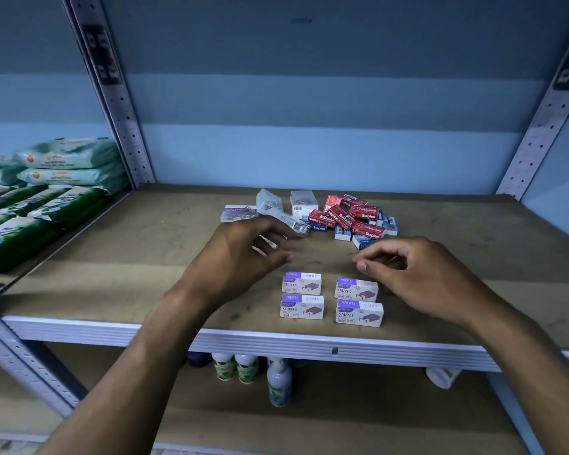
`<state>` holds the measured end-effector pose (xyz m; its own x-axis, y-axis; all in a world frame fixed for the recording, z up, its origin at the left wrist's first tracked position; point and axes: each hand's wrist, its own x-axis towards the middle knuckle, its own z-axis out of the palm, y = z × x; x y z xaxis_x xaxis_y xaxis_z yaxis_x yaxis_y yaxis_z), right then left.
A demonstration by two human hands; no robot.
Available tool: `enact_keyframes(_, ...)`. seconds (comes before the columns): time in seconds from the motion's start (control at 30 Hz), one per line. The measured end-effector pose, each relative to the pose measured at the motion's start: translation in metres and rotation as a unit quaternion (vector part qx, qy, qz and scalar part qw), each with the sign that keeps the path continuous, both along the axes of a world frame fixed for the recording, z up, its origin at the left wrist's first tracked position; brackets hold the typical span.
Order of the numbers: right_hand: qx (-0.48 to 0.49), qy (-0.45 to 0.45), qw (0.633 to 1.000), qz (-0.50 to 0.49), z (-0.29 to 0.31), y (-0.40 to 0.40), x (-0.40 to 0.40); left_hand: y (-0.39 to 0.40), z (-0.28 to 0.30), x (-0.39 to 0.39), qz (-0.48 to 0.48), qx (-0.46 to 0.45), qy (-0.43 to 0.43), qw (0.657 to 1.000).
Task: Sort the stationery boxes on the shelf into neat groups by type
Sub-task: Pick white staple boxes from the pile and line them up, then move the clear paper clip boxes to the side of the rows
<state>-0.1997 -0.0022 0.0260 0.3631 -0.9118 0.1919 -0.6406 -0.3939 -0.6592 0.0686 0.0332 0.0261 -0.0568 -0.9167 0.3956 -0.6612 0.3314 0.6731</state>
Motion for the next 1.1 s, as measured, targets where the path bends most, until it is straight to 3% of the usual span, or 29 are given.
enact_keyframes(0.17,-0.034,-0.034,0.999,-0.015,0.000,-0.002,0.010,-0.010,-0.006,0.016,0.083,-0.025,-0.055,0.995)
enact_keyframes(0.33,-0.056,-0.008,0.998,-0.013,0.003,-0.013,0.033,-0.017,-0.008,0.027,0.144,-0.024,-0.092,0.985)
enact_keyframes(0.47,-0.042,-0.008,0.999,-0.004,0.004,-0.031,0.056,-0.023,-0.010,0.032,0.162,-0.006,-0.080,0.983)
enact_keyframes(0.87,-0.021,0.132,0.990,0.047,0.011,-0.086,0.106,-0.038,-0.015,0.022,0.201,0.056,-0.073,0.975)
enact_keyframes(1.1,-0.056,0.132,0.989,0.037,0.006,-0.091,0.112,-0.042,-0.017,0.023,0.210,0.069,-0.051,0.974)
